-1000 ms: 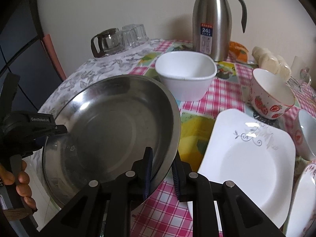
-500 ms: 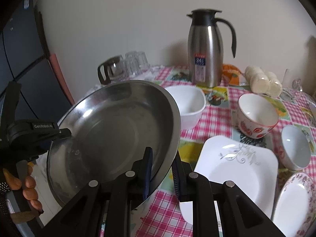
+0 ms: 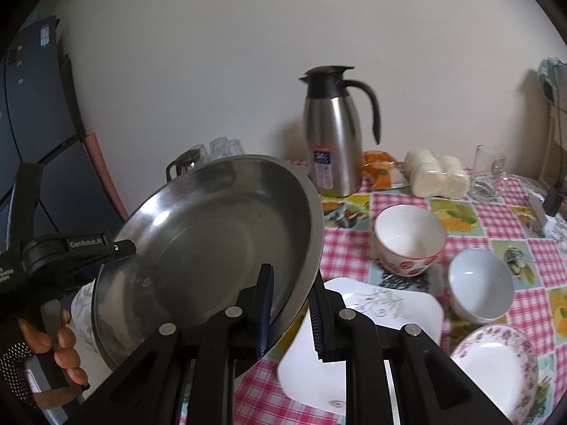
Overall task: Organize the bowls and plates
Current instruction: 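Lift the steel basin with the left tool and tilt it upright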
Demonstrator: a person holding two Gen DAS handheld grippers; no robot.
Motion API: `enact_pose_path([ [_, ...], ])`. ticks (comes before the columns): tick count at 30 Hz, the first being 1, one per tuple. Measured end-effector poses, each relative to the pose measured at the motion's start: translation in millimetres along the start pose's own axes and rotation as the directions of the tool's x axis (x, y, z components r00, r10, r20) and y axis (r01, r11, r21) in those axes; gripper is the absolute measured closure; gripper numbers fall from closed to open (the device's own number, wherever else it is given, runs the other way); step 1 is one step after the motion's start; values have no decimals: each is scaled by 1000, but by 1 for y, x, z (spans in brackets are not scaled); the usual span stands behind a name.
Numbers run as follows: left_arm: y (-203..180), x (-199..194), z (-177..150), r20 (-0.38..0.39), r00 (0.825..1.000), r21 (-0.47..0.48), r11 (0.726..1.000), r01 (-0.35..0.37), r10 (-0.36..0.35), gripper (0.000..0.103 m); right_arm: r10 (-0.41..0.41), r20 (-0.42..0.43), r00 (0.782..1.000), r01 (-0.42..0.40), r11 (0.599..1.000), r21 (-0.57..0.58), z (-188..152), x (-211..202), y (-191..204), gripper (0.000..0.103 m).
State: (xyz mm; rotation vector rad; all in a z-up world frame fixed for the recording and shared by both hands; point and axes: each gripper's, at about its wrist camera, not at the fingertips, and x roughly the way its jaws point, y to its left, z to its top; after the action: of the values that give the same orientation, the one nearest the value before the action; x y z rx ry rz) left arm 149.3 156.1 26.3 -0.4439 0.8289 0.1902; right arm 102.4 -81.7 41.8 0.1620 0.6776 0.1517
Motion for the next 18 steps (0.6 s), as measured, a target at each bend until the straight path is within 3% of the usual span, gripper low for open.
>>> enact_pose_path([
  [9,-46,-13,-15,15,999,65,997,50,-51,70,-22,61,998,18,998,62,1,-31,-44,83],
  [10,-53,-13,-18,12,998,75,996,57,-58,70,-29,68,997,29,1000,-3,1,-34,-48,83],
  [18,-88,-14,-40,-23,992,120,985,127,-126,70,-67,84,994,63,997,48,-4,-57,-92,83],
])
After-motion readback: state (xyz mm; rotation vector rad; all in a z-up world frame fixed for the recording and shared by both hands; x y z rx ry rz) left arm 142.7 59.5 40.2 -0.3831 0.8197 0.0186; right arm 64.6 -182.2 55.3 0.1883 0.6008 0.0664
